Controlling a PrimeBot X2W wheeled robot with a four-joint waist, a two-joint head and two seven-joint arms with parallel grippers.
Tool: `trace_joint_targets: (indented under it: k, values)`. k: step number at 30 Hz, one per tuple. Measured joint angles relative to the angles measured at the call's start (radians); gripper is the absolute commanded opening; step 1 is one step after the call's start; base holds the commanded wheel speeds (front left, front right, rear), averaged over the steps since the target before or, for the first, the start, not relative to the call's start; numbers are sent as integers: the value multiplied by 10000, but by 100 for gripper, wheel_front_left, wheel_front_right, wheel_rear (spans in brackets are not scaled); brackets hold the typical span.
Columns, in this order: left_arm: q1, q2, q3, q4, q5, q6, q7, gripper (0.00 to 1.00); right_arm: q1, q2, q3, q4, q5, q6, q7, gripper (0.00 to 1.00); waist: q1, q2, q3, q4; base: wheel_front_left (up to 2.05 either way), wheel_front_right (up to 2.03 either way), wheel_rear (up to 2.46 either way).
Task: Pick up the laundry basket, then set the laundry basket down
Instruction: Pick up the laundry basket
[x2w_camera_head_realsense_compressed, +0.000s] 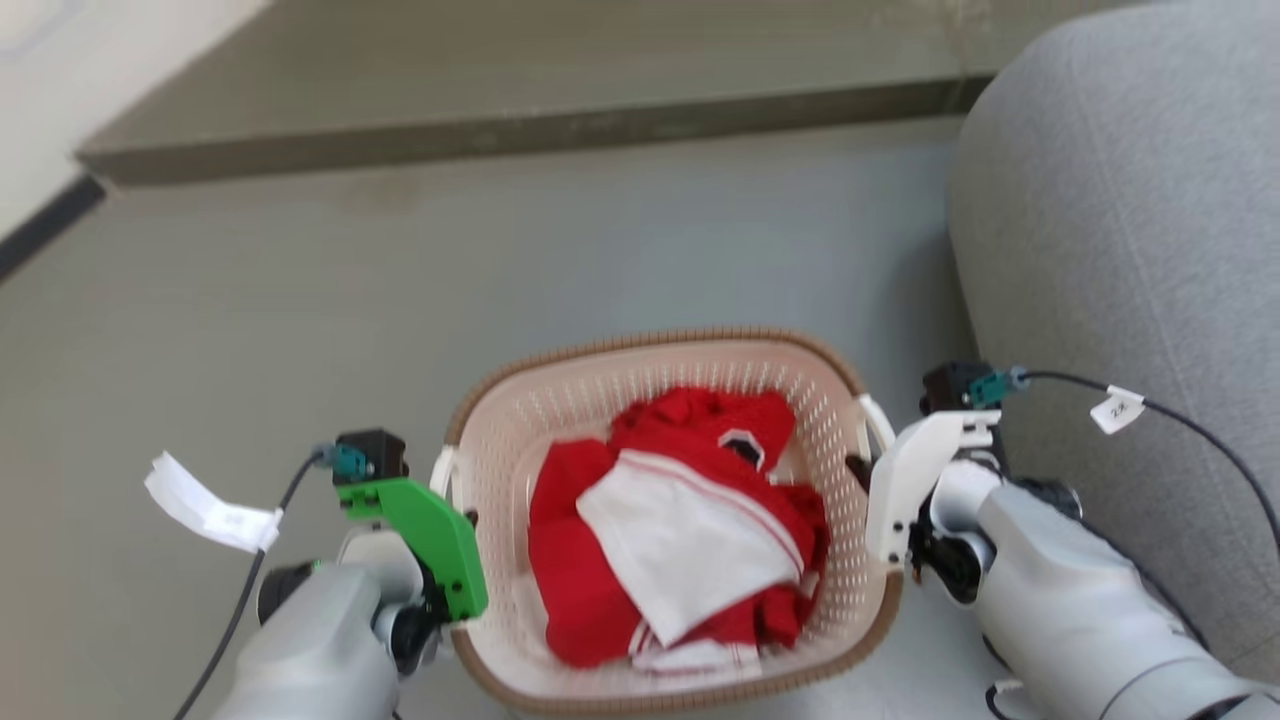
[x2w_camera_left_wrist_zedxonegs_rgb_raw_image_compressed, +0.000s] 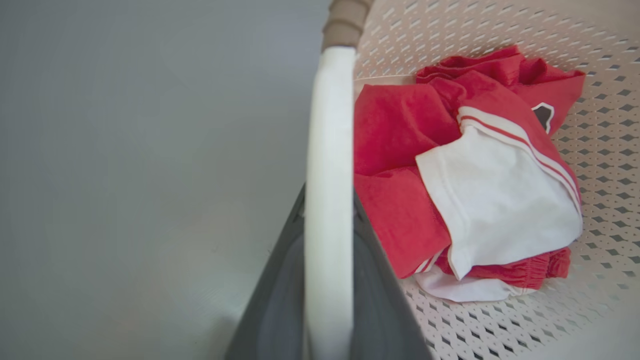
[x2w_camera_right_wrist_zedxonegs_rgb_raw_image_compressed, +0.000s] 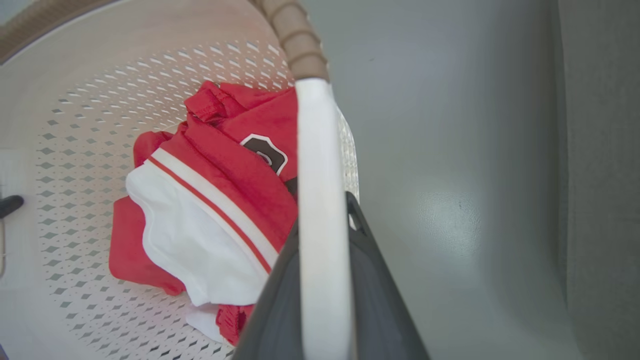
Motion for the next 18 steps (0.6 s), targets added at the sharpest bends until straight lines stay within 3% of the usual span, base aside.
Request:
trace_joint_targets:
  k: [9,18]
  values:
    - [527,-10,-303,305,-259,0,949,0,738,36,326,-19,698,-4,1055,0,0,0,-1368,-86,0,0,0]
    - [541,-8,-349,407,-405,0,1482,0,746,12,510,-65,1018,-15,1657,0,0,0,-1934,-241,0,0,0]
